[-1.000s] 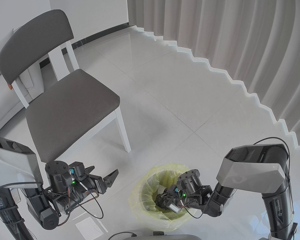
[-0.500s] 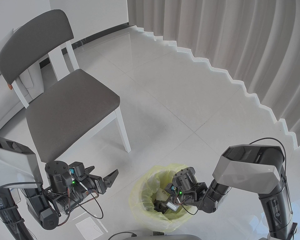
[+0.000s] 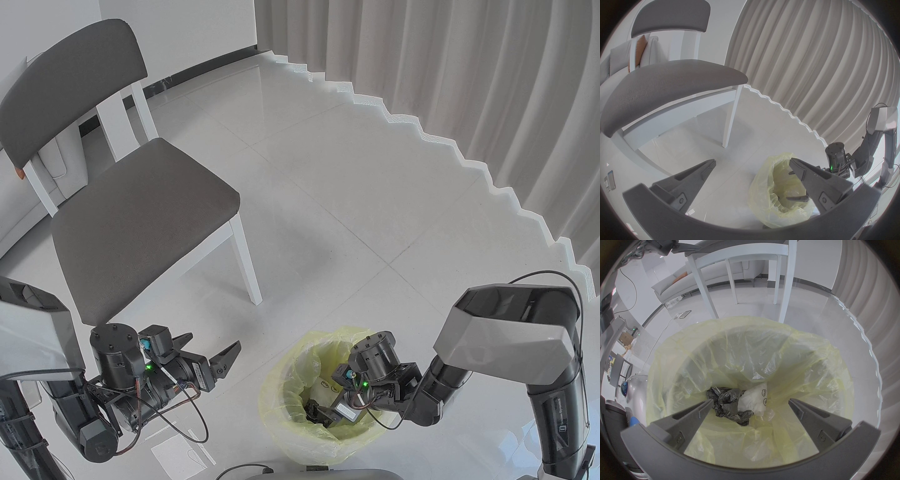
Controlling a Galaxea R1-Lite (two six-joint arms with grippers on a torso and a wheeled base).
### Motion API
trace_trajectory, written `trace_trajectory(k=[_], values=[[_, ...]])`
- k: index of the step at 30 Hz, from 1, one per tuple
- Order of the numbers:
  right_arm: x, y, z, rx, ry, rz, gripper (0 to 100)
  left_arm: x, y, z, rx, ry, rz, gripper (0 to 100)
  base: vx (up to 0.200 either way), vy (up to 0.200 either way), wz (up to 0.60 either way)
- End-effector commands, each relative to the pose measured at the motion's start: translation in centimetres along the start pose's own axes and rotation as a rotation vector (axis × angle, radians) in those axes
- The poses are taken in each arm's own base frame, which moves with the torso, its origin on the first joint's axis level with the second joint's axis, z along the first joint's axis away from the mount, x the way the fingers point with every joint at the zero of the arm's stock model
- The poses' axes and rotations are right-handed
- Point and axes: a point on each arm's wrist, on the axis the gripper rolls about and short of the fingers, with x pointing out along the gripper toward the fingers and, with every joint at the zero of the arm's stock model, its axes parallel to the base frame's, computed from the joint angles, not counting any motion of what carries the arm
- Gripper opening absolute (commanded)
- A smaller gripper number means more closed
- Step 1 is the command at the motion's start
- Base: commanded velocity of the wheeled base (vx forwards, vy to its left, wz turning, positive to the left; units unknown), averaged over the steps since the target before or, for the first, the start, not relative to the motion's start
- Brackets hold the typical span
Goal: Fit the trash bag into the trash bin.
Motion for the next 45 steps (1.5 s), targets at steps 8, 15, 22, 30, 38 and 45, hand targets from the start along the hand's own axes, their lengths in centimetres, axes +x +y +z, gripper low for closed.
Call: trace_trajectory(k=[8,15,22,30,38,45], values=[[-10.6,-1.8,1.6,0.07,-0.13,-0.067,100,0.0,-1.8,-0.4,0.02,0.016,-0.104,100,-0.1,0.0,0.0],[-15.0,-5.1,-0.5,0.278,-0.202,-0.182,100,0.8,-1.7,-0.7,-0.015,0.027,-0.098,100,-0.143,0.0,0.0],[-17.1,-8.2,-2.1,0.461,-0.32,-0.266,100,3.1,-0.2,-4.9,-0.021,0.194,-0.017,100,0.0,0.0,0.0],[-18.1,-9.9,-2.8,0.515,-0.387,-0.312,100,8.3,1.1,-8.9,0.008,0.268,0.015,100,0.0,0.0,0.0],[-19.1,-10.5,-2.8,0.515,-0.427,-0.324,100,11.0,2.2,-9.3,0.017,0.323,0.054,100,0.0,0.0,0.0],[-19.4,-10.3,-2.8,0.506,-0.426,-0.323,100,11.3,3.0,-9.5,0.007,0.333,0.076,100,0.0,0.0,0.0]])
